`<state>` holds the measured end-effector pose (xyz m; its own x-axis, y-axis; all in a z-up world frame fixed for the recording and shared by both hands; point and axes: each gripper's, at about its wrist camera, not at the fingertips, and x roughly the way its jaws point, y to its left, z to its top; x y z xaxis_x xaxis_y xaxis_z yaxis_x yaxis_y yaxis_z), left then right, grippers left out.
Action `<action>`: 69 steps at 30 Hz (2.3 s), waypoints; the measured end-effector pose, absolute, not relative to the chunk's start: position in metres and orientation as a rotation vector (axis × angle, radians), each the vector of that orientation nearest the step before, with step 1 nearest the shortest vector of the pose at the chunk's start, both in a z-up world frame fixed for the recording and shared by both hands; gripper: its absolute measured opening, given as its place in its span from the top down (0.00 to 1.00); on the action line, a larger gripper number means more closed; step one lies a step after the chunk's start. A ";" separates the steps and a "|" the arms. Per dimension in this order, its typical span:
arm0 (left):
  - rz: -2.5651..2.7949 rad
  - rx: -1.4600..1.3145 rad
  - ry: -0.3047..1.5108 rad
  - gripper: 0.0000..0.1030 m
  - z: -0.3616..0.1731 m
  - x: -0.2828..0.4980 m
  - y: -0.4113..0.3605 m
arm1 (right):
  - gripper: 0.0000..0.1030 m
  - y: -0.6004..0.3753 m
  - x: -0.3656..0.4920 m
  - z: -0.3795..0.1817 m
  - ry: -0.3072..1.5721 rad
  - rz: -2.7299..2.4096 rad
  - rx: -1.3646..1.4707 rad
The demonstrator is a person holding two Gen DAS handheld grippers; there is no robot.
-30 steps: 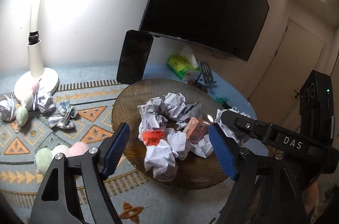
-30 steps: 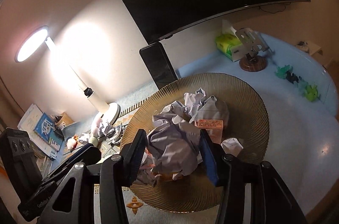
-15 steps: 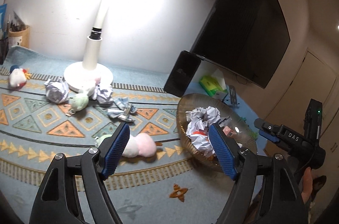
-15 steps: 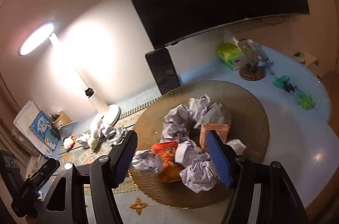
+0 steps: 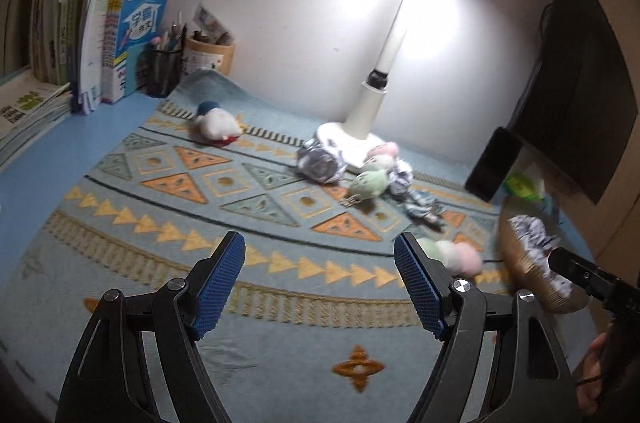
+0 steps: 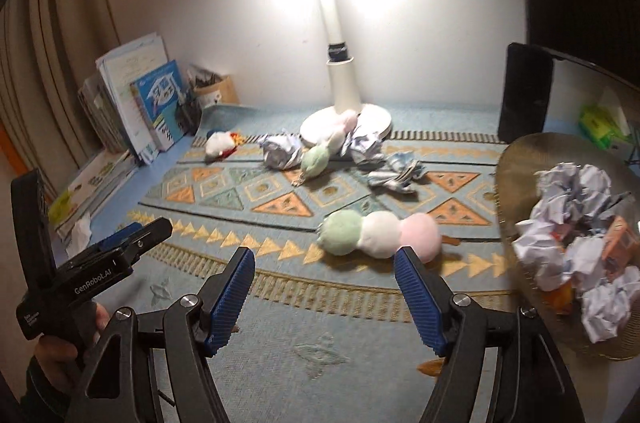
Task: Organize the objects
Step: 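Move both open tools back over the rug toward the plush toys, then grasp the white-and-blue bird plush with the left tool while the right tool grasps the stacked plush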
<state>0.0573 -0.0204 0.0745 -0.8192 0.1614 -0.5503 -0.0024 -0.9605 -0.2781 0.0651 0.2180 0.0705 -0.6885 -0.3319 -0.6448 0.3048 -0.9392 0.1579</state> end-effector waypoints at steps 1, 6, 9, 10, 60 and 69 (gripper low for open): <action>2.898 -0.934 -0.395 0.26 0.067 0.055 -0.024 | 0.31 0.213 0.062 0.062 -0.040 -2.599 1.017; 2.853 -0.990 -0.450 0.26 0.039 0.048 -0.040 | 0.31 0.201 0.053 0.036 -0.012 -2.576 1.063; 2.840 -0.989 -0.468 0.26 0.038 0.048 -0.040 | 0.31 0.200 0.048 0.031 -0.037 -2.565 1.081; 2.843 -0.992 -0.460 0.26 0.037 0.048 -0.040 | 0.31 0.201 0.048 0.031 -0.041 -2.573 1.075; 2.933 -1.076 -0.740 0.26 0.069 -0.089 -0.130 | 0.38 0.185 -0.099 0.056 -0.686 -2.502 1.162; 2.937 -1.213 -0.800 0.26 0.028 -0.194 -0.145 | 0.37 0.177 -0.142 0.019 -0.732 -2.502 1.257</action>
